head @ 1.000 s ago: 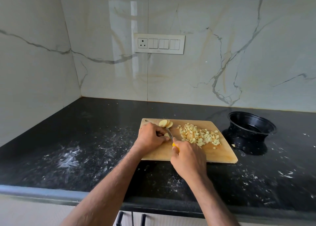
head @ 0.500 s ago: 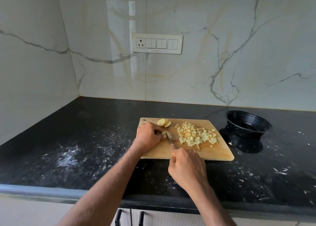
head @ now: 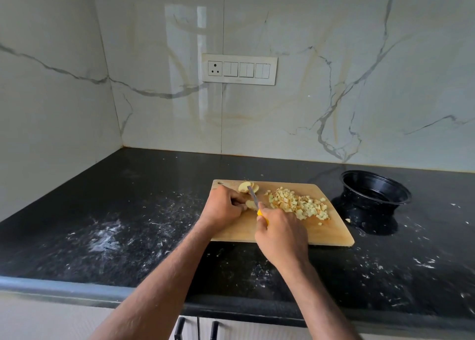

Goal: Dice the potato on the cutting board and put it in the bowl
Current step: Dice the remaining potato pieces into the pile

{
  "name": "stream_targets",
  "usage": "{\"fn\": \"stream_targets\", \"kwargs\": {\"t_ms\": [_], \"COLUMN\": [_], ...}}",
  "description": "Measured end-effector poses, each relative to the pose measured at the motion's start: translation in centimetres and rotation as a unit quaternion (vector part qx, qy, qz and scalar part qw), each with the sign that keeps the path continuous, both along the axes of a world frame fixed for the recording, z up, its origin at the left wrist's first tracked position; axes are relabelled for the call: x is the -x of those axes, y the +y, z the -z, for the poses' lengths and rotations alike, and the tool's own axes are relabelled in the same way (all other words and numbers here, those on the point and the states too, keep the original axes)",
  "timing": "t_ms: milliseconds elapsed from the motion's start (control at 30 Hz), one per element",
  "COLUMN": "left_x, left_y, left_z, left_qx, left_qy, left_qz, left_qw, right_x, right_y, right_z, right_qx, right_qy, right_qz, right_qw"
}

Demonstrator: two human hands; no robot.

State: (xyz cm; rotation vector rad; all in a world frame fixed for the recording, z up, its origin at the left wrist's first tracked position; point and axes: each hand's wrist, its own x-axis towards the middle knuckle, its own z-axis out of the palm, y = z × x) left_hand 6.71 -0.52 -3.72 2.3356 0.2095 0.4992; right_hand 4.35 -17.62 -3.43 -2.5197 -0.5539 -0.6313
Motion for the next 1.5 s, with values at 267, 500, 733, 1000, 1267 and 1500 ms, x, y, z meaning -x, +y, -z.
{"fn": "stream_targets", "kwargs": {"t_ms": [267, 500, 733, 1000, 1267, 1500], "left_x": [-0.6, -0.9, -0.8, -0.5, -0.5, -2.1], "left_y": [0.0, -0.2, -0.5, -0.6, -2.0, -4.9], "left_z": [0.3, 0.5, 0.4, 0.4, 0.6, 0.7], "left_qx": [-0.013, -0.043, -0.076, -0.069, -0.136, -0.175], "left_qy": [-0.009, -0.008, 0.008, 0.002, 0.014, 0.057], "left_qz": [-0.005, -0.022, -0.035, -0.025, -0.075, -0.132], "left_qw": [1.0, 0.999, 0.996, 0.997, 0.988, 0.974], "right_x": [-0.7, -0.4, 1.5, 3.2, -0.1, -0.5], "right_y": [0.8, 1.0, 0.5, -3.0, -3.5, -3.5], "right_z": [1.4, 1.2, 1.6, 0.4, 0.3, 1.4], "right_qx": [0.052, 0.041, 0.052, 0.019, -0.09, -0.062], "right_qy": [-0.007, 0.011, 0.042, 0.055, 0.038, 0.006], "right_qz": [0.001, -0.012, -0.029, -0.016, 0.043, 0.043], "right_qw": [0.999, 0.999, 0.997, 0.998, 0.994, 0.997]}}
